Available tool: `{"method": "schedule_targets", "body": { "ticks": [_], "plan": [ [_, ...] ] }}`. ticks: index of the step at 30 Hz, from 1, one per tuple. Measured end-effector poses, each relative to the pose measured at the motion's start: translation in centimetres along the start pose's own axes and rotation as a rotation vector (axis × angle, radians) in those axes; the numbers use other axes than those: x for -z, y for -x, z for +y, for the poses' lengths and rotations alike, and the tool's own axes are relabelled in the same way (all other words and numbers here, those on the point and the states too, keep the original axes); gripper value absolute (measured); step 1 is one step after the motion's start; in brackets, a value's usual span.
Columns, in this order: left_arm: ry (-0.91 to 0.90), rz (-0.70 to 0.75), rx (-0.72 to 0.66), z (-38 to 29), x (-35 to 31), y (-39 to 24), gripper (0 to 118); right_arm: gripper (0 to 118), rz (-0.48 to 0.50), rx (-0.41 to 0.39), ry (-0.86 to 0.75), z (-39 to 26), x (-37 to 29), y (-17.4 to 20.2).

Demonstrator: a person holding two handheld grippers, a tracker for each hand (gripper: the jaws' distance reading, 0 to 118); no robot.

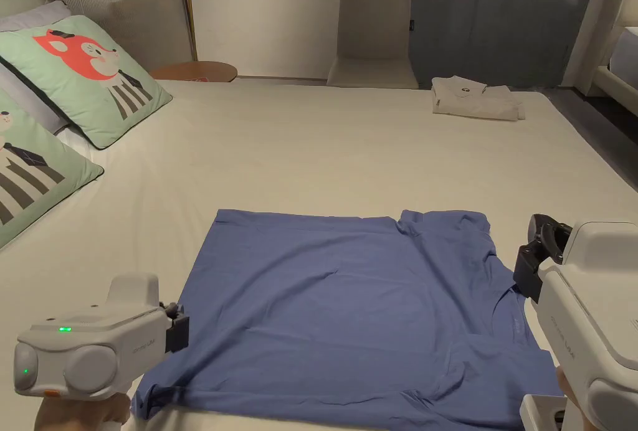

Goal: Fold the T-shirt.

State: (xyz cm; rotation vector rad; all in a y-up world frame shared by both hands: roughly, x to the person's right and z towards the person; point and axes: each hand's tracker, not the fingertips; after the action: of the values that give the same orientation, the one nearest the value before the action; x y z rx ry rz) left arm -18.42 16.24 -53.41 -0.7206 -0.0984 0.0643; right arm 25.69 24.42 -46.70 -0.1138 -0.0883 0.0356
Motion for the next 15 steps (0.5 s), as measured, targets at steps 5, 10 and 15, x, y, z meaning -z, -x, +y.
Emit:
{"method": "schedule_targets", "body": {
  "ticks": [5, 10, 15],
  "plan": [
    [0.106, 0.012, -0.085, -2.8, 1.4, 2.8, 48, 1, 0.005, 0.006, 0.024, -0.2, 0.0, 0.3],
    [0.149, 0.050, -0.068, -5.3, 2.1, 3.3, 102, 1, 0.005, 0.006, 0.052, -1.3, 0.7, 0.0],
    [0.187, 0.073, -0.028, -7.0, 3.7, 3.8, 66, 1, 0.008, 0.007, 0.082, -1.4, 0.5, 0.0]
  ]
}}
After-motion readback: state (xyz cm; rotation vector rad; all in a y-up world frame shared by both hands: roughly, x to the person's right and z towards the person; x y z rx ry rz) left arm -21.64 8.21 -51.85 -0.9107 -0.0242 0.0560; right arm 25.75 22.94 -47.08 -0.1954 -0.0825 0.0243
